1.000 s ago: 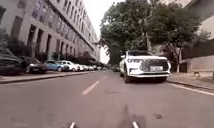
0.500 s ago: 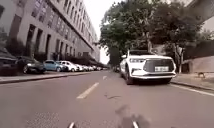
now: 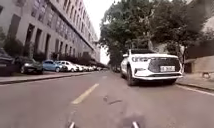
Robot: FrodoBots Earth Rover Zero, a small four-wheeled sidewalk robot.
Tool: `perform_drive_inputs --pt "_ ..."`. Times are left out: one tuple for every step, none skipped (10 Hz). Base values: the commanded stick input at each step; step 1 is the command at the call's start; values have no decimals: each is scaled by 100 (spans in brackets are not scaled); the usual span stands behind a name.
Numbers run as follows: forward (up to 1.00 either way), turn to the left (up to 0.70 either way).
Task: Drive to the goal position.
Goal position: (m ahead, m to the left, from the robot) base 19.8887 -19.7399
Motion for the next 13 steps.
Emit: perform_drive_inputs --pt "70 0" --pt "70 0" --pt "70 0" --pt "70 0" --pt "70 0" --pt "70 0" --pt "70 0" --pt "70 0" --pt "70 0" --pt "70 0" --pt "70 0" --pt "70 0" --pt "70 0"
